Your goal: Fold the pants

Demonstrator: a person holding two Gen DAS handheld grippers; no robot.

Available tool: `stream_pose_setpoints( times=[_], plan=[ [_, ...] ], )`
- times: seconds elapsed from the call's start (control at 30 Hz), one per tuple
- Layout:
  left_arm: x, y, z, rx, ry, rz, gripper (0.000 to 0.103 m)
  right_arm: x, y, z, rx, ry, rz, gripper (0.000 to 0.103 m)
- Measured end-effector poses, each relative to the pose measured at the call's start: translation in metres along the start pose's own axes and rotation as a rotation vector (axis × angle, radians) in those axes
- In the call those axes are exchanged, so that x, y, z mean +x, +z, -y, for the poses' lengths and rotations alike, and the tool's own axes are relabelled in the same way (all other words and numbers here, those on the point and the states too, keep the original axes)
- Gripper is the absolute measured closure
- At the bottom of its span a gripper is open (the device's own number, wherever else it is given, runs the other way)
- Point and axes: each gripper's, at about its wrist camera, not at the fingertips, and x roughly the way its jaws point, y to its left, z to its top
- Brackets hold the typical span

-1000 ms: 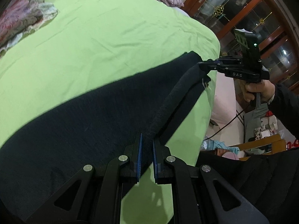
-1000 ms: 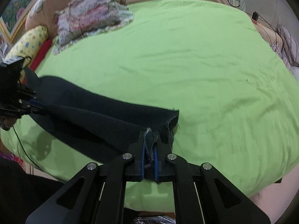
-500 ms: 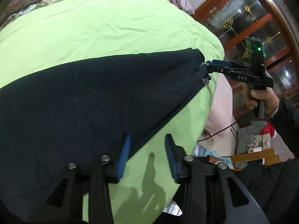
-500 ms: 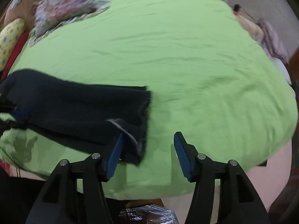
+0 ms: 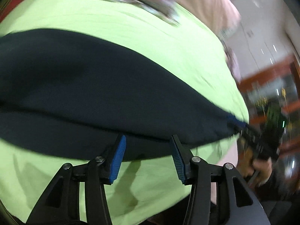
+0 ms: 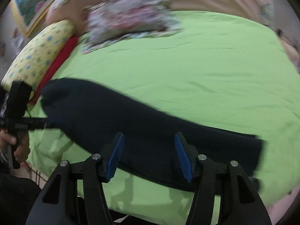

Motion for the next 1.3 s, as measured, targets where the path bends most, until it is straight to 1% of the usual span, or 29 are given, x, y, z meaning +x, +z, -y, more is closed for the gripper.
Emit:
stream_pose_setpoints(
  times=[0.17, 0.27, 0.33, 0.37, 0.47, 0.53, 0.57, 0.7, 0.83, 0.87, 0.93, 1.0, 1.03, 1.07, 1.1, 1.17, 1.23, 1.3],
  plan=[
    [-0.033, 0.008, -0.05, -0.151, 0.069, 0.103, 0.048, 0.037, 0.005, -0.057, -0.107, 0.064, -0.045, 0.046],
    [-0.05, 0.014, -0.08, -0.264, 0.105, 0.164, 0.045, 0.053, 0.007, -0.085, -0.178, 0.093, -0.059, 0.046],
    [-0.058, 0.017, -0.095, -0.322, 0.114, 0.198, 0.044, 0.063, 0.01, -0.105, -0.228, 0.098, -0.064, 0.046],
    [-0.056, 0.016, -0.093, -0.34, 0.121, 0.207, 0.042, 0.066, 0.008, -0.113, -0.257, 0.098, -0.066, 0.046],
    [-0.063, 0.024, -0.116, -0.398, 0.138, 0.23, 0.041, 0.081, 0.009, -0.138, -0.35, 0.067, -0.072, 0.046],
    [-0.063, 0.032, -0.124, -0.435, 0.132, 0.244, 0.041, 0.091, 0.009, -0.15, -0.408, 0.053, -0.081, 0.046],
    [-0.066, 0.034, -0.13, -0.444, 0.132, 0.248, 0.04, 0.091, 0.007, -0.149, -0.425, 0.054, -0.085, 0.046],
    [-0.065, 0.044, -0.138, -0.503, 0.134, 0.283, 0.04, 0.104, 0.002, -0.162, -0.516, 0.038, -0.11, 0.046],
    [-0.068, 0.05, -0.152, -0.569, 0.118, 0.327, 0.042, 0.112, -0.006, -0.17, -0.581, 0.025, -0.13, 0.046],
    [-0.068, 0.052, -0.155, -0.577, 0.114, 0.336, 0.043, 0.115, -0.008, -0.172, -0.603, 0.008, -0.133, 0.046],
    [-0.068, 0.053, -0.156, -0.565, 0.119, 0.342, 0.052, 0.12, -0.01, -0.172, -0.621, -0.01, -0.128, 0.047],
    [-0.069, 0.054, -0.155, -0.525, 0.133, 0.335, 0.073, 0.122, -0.005, -0.166, -0.581, 0.008, -0.125, 0.067],
    [-0.07, 0.056, -0.153, -0.501, 0.136, 0.333, 0.077, 0.122, -0.001, -0.163, -0.563, 0.002, -0.125, 0.08],
    [-0.072, 0.056, -0.15, -0.482, 0.13, 0.34, 0.085, 0.121, 0.002, -0.159, -0.538, 0.02, -0.13, 0.091],
    [-0.076, 0.056, -0.147, -0.458, 0.118, 0.355, 0.088, 0.118, 0.007, -0.155, -0.504, 0.052, -0.134, 0.094],
    [-0.085, 0.056, -0.141, -0.43, 0.107, 0.366, 0.092, 0.109, 0.011, -0.152, -0.469, 0.073, -0.121, 0.096],
    [-0.1, 0.052, -0.135, -0.401, 0.091, 0.383, 0.093, 0.097, 0.015, -0.151, -0.445, 0.108, -0.104, 0.096],
    [-0.111, 0.047, -0.132, -0.38, 0.093, 0.385, 0.093, 0.082, 0.016, -0.151, -0.427, 0.163, -0.086, 0.097]
  ],
)
